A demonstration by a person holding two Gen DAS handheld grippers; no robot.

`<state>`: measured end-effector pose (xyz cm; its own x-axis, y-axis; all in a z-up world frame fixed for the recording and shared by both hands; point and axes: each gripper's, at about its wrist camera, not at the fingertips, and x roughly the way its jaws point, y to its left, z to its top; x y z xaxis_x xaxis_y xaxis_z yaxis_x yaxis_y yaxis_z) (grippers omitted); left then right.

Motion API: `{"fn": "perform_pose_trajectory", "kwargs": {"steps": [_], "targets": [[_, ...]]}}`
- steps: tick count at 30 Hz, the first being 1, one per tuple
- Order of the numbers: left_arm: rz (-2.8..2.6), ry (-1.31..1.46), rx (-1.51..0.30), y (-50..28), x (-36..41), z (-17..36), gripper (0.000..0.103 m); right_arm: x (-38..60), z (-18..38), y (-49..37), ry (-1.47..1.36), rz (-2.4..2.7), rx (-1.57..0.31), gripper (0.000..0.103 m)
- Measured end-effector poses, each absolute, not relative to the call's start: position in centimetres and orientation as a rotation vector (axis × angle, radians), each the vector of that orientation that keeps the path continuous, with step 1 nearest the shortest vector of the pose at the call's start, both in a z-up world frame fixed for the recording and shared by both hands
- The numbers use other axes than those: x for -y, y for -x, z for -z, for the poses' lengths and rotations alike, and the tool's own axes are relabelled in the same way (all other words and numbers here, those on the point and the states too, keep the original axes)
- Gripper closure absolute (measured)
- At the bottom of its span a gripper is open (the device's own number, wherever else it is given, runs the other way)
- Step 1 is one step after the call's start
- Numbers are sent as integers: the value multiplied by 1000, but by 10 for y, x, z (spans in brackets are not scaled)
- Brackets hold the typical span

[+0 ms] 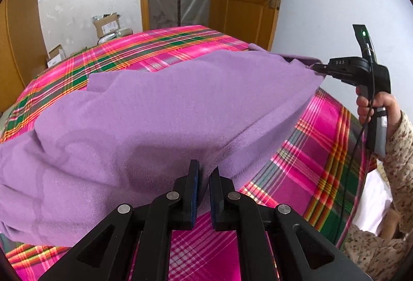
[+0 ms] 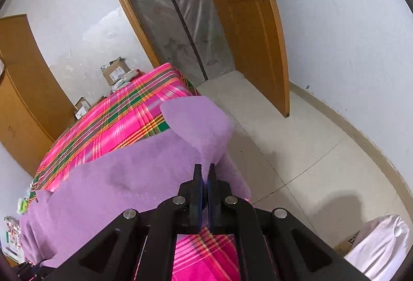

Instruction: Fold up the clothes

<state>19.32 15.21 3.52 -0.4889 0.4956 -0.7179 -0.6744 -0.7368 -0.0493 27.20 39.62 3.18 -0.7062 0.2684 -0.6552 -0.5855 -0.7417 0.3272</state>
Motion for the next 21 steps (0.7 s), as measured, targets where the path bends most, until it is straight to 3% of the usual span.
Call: {"fn": "perform_pose_trajectory", "kwargs": {"steps": [11,14,21], "targets": [[-2208,969,-357,-201,-148,-32,91,-405,-13,-275,885,-2351,-814,100],[-2200,959,-329,-204,-133,-36,84,-404,-12,-276,889,-2343,-810,100],[-2279,968,-205,-202,-77,-47,80,-400,-13,-280,886,-2313,-790,98]]}}
